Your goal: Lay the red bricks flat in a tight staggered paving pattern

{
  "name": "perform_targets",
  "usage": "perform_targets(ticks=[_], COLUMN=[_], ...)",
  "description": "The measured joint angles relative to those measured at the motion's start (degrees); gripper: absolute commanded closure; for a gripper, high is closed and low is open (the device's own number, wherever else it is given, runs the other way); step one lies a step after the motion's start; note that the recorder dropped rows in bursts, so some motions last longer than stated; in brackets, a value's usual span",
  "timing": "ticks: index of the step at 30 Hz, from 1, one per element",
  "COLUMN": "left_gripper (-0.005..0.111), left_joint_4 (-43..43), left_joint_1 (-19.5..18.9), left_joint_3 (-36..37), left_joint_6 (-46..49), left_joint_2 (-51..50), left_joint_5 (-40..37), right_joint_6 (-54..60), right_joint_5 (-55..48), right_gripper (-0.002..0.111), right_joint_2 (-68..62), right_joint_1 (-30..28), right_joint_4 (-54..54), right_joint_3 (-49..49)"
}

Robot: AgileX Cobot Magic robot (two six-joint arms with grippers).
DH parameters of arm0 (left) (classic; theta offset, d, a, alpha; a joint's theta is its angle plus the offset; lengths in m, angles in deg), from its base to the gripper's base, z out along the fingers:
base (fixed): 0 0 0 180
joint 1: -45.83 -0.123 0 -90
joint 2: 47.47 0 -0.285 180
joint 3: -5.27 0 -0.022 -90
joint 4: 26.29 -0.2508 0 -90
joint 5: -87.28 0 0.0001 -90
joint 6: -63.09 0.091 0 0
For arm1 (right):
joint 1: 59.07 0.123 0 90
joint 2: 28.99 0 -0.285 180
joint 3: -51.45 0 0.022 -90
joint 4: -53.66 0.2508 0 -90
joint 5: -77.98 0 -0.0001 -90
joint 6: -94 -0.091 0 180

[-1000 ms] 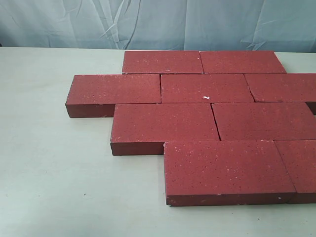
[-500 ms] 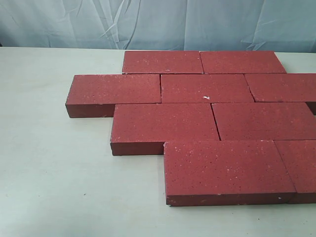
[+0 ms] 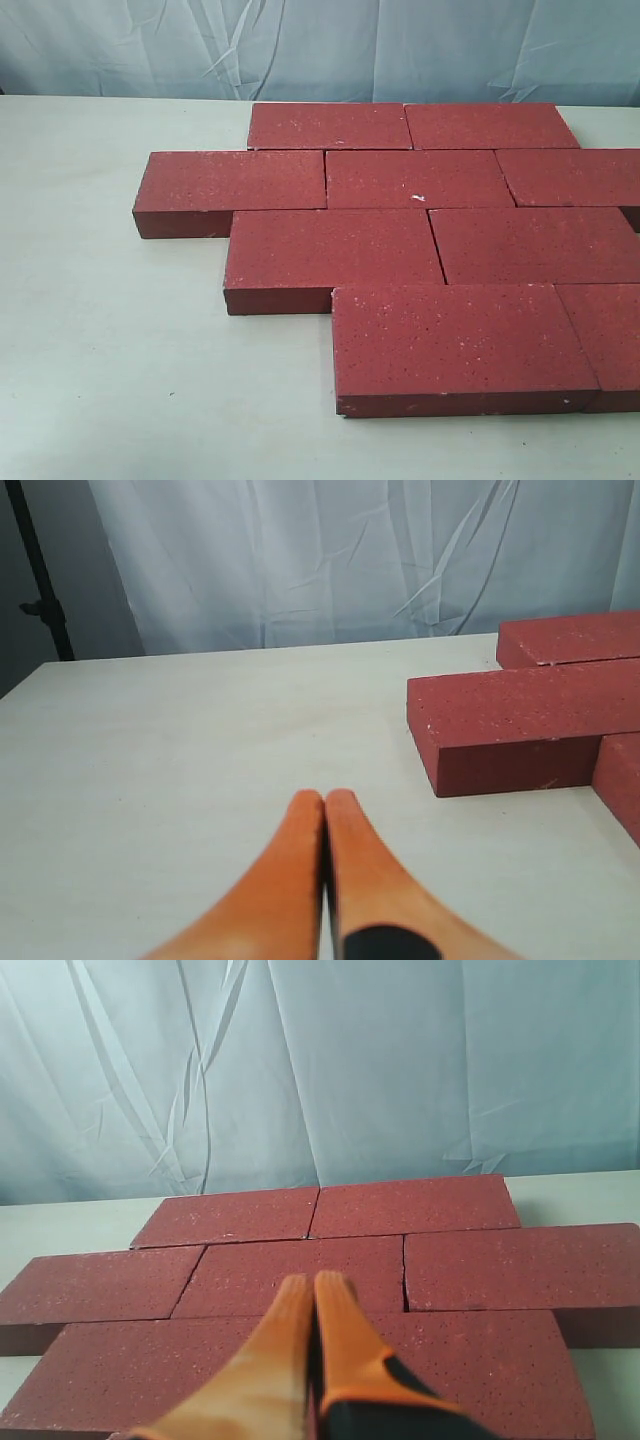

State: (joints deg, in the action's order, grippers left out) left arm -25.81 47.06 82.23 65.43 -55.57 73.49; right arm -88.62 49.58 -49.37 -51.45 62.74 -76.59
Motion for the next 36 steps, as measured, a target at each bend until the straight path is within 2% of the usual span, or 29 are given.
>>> perform_targets(ticks=[36], left_gripper=[0.107], left_joint_4=[2.6], left_joint_1=[0.0], left_joint_3=[0.0], left_joint_6=[0.0], left_joint_2=[0.0], left_joint_5=[0.1], right_joint_6=[0.0], right_joint_5=[0.0], right_gripper=[0.109], right_joint_2=[0.0], right_joint_1=[0.0], right_joint_4=[0.0], right_joint_3=[0.0])
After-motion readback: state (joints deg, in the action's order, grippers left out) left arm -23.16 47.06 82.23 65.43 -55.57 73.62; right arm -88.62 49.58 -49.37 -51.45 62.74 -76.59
